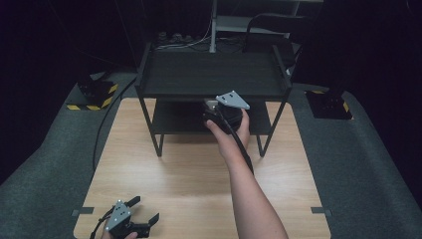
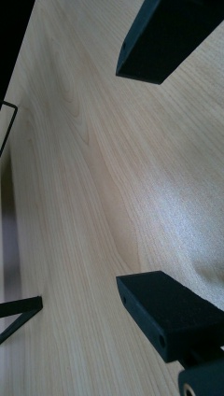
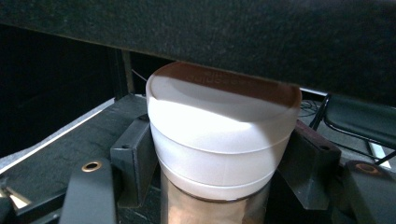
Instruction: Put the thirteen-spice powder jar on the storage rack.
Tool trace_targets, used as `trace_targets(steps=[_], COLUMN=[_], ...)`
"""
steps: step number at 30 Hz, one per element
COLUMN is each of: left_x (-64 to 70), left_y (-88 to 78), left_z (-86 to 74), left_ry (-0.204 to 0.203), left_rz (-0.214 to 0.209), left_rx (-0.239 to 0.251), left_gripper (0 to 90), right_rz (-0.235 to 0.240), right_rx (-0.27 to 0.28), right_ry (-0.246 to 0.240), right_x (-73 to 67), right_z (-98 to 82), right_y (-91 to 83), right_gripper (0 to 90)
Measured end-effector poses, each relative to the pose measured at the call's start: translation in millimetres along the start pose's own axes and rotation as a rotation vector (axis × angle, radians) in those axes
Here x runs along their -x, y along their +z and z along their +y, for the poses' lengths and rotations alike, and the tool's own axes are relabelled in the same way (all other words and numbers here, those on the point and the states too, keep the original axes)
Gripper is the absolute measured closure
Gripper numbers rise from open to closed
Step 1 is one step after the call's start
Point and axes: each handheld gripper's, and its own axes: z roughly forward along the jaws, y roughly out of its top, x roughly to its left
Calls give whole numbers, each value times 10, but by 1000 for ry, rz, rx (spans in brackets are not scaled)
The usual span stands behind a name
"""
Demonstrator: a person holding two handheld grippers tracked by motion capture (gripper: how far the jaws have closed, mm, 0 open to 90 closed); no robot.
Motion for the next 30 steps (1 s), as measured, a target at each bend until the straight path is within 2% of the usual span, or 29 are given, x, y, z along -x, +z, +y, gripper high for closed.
trace_targets(steps=[6,12,30], left_x=[-1,5,0], left_y=[1,1,-1], left_z=[2,1,-3], left_ry=[-1,0,-3], left_rz=[0,3,1], left_rx=[-1,-1,1], left_gripper=[27,27,27], right_rz=[-4,-1,14], right_rx=[10,28,34], right_ry=[4,38,31], right_x=[-11,40,75], right_z=[-24,-87,-110], right_y=[20,21,18], right_gripper=[345,344,344])
